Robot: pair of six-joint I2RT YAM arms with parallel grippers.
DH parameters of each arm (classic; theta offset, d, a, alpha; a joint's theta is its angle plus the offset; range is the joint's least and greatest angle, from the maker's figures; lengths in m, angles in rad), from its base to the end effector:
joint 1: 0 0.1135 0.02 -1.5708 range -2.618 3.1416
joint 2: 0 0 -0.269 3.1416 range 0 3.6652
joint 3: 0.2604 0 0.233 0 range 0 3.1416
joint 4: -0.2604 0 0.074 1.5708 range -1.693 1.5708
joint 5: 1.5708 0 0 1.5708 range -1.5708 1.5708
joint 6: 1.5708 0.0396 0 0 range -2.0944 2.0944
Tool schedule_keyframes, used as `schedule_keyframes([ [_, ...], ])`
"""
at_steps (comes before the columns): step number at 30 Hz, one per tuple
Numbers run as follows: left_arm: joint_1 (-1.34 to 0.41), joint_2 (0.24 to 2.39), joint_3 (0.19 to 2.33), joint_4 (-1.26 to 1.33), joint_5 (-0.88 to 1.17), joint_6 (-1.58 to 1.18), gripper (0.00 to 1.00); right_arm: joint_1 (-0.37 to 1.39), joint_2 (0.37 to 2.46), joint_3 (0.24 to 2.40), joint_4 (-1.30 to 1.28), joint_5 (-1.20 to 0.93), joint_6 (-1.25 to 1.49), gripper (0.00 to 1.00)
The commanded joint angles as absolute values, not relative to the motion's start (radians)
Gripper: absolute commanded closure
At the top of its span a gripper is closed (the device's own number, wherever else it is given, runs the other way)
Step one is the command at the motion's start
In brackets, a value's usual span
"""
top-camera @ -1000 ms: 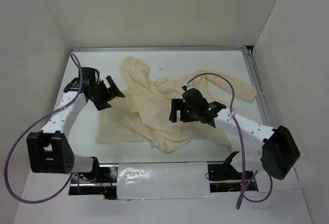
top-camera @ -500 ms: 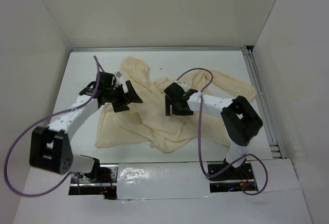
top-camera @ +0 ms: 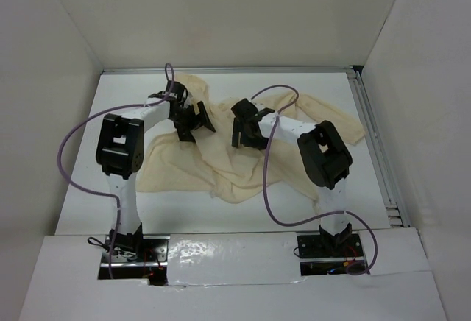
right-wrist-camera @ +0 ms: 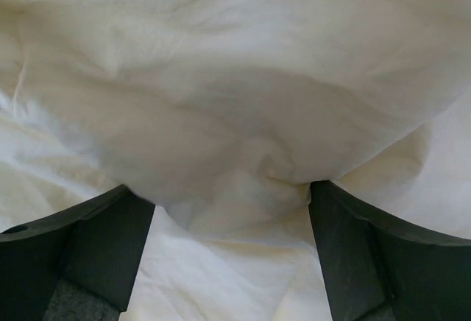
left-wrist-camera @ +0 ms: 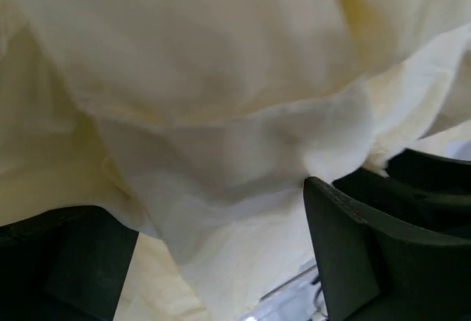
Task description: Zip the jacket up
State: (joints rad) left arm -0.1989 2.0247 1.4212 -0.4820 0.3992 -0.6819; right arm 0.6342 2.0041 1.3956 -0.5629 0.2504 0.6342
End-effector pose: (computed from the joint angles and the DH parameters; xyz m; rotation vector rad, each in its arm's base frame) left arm 0.3978 -0.0959 0.1791 -0.5264 2.7158 -0.7971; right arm 0.3245 0.2265 0.1746 0.0681 2.6739 0.0496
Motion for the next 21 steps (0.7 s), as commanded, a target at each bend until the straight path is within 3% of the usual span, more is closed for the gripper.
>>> schedule_keyframes([
  [1,-0.187,2.175,1.652,-0.547,0.413,-0.647,0.01,0.557,2.068,1.509,-0.577,0.175,0.653,0.11],
  [6,-0.15,2.411,2.087,-0.644,0.483,-0.618,0.01,0.462,2.14,1.742,-0.569,0.104,0.618,0.1],
  [9,-0.13,2.404,2.169,-0.693,0.499,-0.609,0.01,0.417,2.117,1.824,-0.568,0.094,0.592,0.09],
  [13,-0.104,2.095,1.89,-0.621,0.376,-0.635,0.01,0.411,1.918,1.604,-0.474,0.111,0.584,0.07],
  [14,-0.088,2.036,1.756,-0.612,0.355,-0.655,0.01,0.413,1.872,1.554,-0.459,0.107,0.584,0.0],
  [18,0.053,1.717,1.424,-0.554,0.362,-0.742,0.01,0.425,1.627,1.333,-0.422,0.127,0.624,0.0],
  [21,0.164,1.613,1.254,-0.571,0.299,-0.8,0.01,0.434,1.516,1.136,-0.413,0.147,0.652,0.0],
])
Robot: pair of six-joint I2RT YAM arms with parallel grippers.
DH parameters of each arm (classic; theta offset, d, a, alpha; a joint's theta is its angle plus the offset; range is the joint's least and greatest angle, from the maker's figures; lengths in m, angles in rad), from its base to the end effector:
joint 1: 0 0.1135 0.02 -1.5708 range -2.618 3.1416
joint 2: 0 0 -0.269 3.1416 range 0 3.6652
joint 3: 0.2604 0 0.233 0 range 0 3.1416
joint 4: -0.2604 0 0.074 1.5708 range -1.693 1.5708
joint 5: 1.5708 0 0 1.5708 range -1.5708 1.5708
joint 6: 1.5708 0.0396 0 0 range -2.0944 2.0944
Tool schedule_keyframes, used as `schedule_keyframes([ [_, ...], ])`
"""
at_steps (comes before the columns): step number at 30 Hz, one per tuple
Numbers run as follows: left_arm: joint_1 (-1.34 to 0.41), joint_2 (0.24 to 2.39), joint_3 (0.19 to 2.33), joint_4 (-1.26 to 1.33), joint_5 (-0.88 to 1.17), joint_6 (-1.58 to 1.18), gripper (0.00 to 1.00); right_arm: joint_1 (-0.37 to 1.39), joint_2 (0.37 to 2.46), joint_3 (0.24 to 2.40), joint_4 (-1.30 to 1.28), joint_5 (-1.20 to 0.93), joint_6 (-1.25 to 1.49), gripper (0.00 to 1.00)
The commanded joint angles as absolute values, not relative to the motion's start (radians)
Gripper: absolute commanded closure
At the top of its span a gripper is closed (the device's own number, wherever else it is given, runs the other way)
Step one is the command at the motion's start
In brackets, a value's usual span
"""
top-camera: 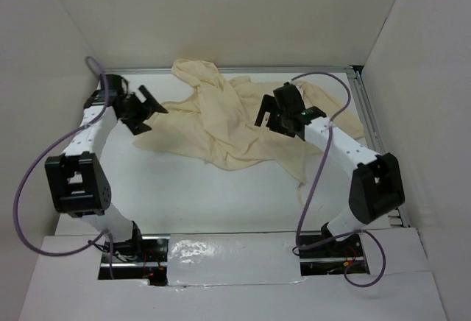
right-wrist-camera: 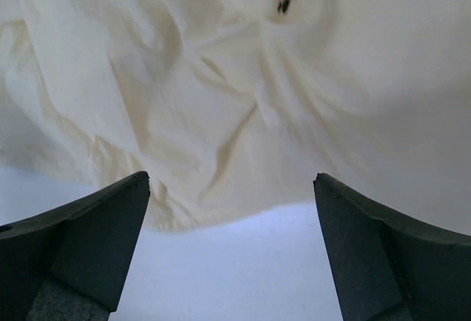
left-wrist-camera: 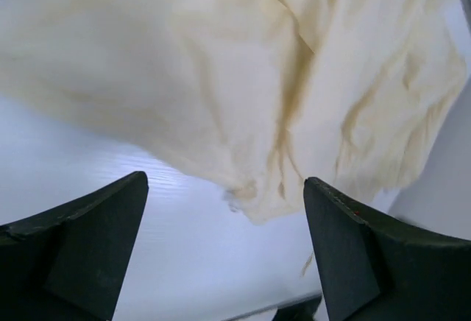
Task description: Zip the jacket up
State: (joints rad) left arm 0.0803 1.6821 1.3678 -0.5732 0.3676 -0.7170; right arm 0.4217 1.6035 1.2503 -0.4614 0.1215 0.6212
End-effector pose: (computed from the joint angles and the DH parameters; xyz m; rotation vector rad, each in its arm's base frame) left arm 0.3526 0.0141 0.2822 -0.8216 2.3781 -0.7227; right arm 0.3108 0.1342 0.2783 0.2974 2.3879 0.3491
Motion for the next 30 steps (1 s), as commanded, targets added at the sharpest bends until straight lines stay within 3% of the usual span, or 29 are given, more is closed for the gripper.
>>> schedule_keyframes([
  [1,0.213,1.602,1.208,-0.595,0.243,-0.817,0.01,0.437,1.453,1.112,-0.414,0.149,0.656,0.0],
  [9,0.391,1.702,1.178,-0.535,0.261,-0.802,0.01,0.416,1.227,0.974,-0.462,0.147,0.65,0.0],
  [16,0.383,1.882,1.278,-0.519,0.199,-0.801,0.03,0.387,1.18,0.945,-0.483,0.141,0.661,0.0],
  [19,0.382,1.916,1.278,-0.479,0.238,-0.79,0.21,0.374,1.166,0.933,-0.477,0.14,0.67,0.0],
  [22,0.373,1.939,1.278,-0.446,0.273,-0.775,0.51,0.364,1.141,0.919,-0.474,0.141,0.672,0.0],
  [23,0.364,1.944,1.279,-0.442,0.278,-0.773,0.78,0.359,1.134,0.914,-0.472,0.141,0.67,0.0],
  [24,0.357,1.947,1.287,-0.44,0.278,-0.77,0.94,0.356,1.129,0.91,-0.474,0.144,0.672,0.0],
  [25,0.351,1.951,1.293,-0.446,0.279,-0.769,1.0,0.345,1.124,0.905,-0.474,0.147,0.672,0.0],
  [30,0.295,1.905,1.307,-0.466,0.243,-0.732,1.0,0.324,1.066,0.861,-0.476,0.153,0.669,0.0],
])
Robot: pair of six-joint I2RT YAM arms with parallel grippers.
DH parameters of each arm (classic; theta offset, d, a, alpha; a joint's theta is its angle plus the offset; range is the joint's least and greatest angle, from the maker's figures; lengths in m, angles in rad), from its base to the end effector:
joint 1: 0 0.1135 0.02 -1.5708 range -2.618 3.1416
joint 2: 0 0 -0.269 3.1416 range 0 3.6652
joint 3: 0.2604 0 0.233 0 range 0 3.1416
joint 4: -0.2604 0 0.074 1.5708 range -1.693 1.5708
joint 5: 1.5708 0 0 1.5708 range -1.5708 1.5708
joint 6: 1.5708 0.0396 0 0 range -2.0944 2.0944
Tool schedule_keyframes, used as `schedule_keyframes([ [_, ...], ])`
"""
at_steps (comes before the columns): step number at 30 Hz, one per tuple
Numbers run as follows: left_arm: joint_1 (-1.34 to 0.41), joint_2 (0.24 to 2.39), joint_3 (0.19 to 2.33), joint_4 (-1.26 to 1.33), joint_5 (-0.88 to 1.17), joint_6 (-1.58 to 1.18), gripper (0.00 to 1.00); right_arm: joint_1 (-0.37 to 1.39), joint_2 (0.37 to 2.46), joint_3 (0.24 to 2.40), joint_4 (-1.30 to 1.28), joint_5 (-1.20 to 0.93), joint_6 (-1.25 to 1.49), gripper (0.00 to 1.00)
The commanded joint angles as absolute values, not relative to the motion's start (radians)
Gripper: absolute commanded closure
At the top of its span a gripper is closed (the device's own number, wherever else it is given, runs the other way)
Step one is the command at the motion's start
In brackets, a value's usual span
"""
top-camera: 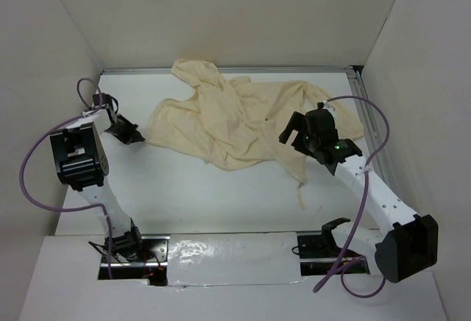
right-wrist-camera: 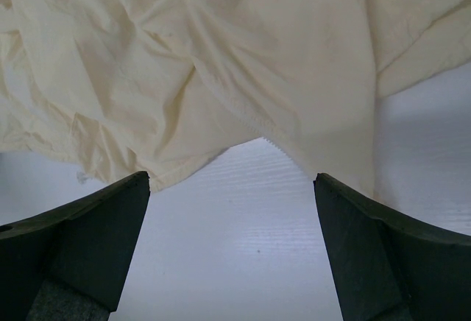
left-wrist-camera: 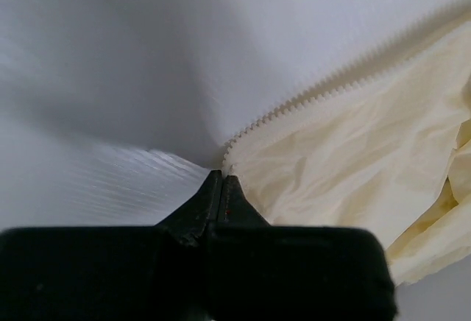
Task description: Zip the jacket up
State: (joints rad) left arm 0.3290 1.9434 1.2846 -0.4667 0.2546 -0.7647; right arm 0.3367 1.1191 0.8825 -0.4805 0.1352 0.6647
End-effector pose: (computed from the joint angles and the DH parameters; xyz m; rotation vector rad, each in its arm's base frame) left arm 0.3638 0.1137 0.1723 -1.3486 2.3671 -0.4736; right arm 0.2102 0.0679 0.2866 0.4466 2.2637 0.3665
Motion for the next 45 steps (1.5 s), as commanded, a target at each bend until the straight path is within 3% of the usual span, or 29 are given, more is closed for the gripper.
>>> schedule_keyframes([
  [1,0.282,1.879,1.298,-0.463,0.233,-0.726,1.0,0.321,1.055,0.856,-0.482,0.158,0.67,0.0],
  [7,0.063,1.519,1.236,-0.459,0.109,-0.677,1.0,0.311,0.982,0.783,-0.526,0.195,0.686,0.0],
  [13,-0.381,1.352,1.236,-0.466,0.014,-0.595,1.0,0.301,0.913,0.693,-0.543,0.163,0.69,0.0],
  [18,-0.731,1.512,1.322,-0.528,-0.048,-0.546,1.0,0.264,0.838,0.647,-0.574,0.17,0.715,0.0],
  [22,-1.016,1.762,1.446,-0.552,0.127,-0.508,1.0,0.181,0.775,0.634,-0.597,0.177,0.72,0.0],
  [29,-1.071,1.89,1.451,-0.551,0.219,-0.561,0.99,0.074,0.719,0.626,-0.598,0.086,0.67,0.0],
  [30,-1.06,1.879,1.441,-0.526,0.235,-0.561,0.75,0.066,0.719,0.624,-0.597,0.078,0.666,0.0],
  [32,-1.055,1.858,1.405,-0.515,0.244,-0.563,0.5,0.052,0.724,0.618,-0.583,0.048,0.658,0.0],
  [33,-1.057,1.829,1.401,-0.515,0.227,-0.564,0.21,0.048,0.727,0.618,-0.581,0.037,0.654,0.0],
  [34,-1.055,1.815,1.391,-0.521,0.221,-0.565,0.01,0.046,0.729,0.62,-0.58,0.019,0.65,0.0],
  [41,-1.046,1.649,1.283,-0.532,0.158,-0.635,0.01,0.049,0.727,0.614,-0.549,0.005,0.606,0.0],
  [45,-0.942,1.631,1.191,-0.503,0.159,-0.675,0.01,0.084,0.756,0.607,-0.54,-0.017,0.586,0.0],
])
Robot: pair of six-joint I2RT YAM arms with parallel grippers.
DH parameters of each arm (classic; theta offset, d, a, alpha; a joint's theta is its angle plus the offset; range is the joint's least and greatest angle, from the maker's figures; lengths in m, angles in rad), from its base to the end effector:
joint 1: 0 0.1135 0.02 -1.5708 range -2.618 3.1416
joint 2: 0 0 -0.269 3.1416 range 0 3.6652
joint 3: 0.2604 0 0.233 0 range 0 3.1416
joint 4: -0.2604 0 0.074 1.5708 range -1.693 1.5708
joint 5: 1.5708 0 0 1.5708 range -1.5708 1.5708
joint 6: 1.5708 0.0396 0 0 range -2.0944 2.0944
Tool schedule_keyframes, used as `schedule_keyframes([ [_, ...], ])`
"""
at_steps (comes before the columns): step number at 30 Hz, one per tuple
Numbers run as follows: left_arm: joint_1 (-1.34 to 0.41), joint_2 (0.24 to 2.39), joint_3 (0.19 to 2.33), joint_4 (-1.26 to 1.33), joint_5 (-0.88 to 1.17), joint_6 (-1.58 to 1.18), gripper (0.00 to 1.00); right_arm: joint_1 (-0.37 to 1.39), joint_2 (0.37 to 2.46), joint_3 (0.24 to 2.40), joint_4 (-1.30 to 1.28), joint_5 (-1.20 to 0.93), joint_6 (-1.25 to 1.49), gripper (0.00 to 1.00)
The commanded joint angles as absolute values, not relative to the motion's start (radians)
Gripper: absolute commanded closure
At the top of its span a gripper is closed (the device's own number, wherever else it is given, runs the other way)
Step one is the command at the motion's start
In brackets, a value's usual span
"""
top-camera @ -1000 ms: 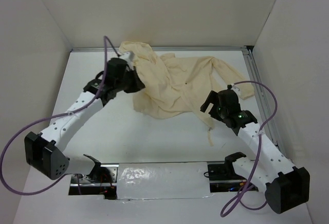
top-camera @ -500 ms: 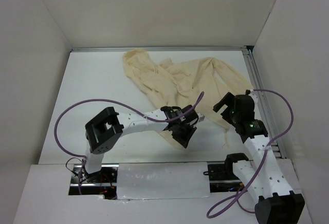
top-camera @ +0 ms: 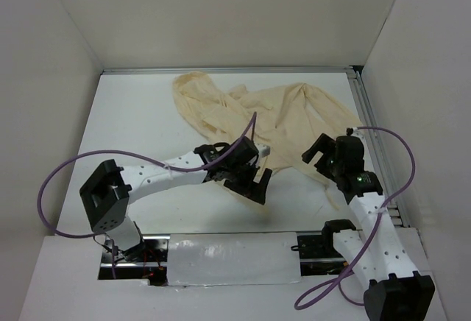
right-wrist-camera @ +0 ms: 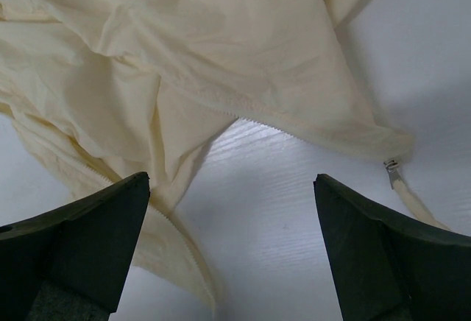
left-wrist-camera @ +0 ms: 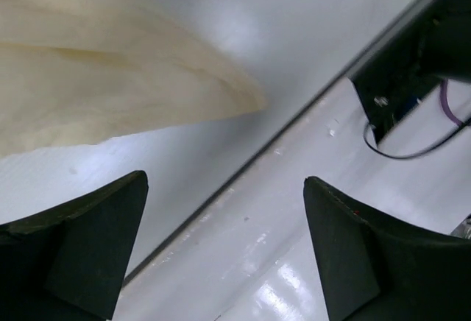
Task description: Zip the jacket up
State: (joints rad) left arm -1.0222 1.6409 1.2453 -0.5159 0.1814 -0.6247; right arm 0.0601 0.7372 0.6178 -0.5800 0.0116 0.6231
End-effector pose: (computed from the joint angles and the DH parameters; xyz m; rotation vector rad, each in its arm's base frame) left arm 0.1706 -0.2929 0.2612 0.6149 2.6280 -0.8438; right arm 0.1382 0.0079 0.2539 0.6432 2.2020 0.3452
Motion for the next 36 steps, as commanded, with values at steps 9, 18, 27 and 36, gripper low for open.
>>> schedule_keyframes([
  [9,-0.695,1.715,1.126,-0.368,0.27,-0.69,0.01,0.257,0.932,0.715,-0.451,0.041,0.517,0.0],
  [18,-0.66,1.64,0.92,-0.288,0.298,-0.715,0.26,0.545,1.275,1.063,-0.393,0.032,0.362,0.01],
  [27,-0.592,1.533,0.789,-0.29,0.319,-0.771,0.85,0.701,1.84,1.66,-0.563,-0.028,0.261,0.05],
  [36,-0.594,1.253,0.586,-0.288,0.339,-0.897,1.0,0.759,2.282,2.198,-0.709,-0.006,0.33,0.08],
])
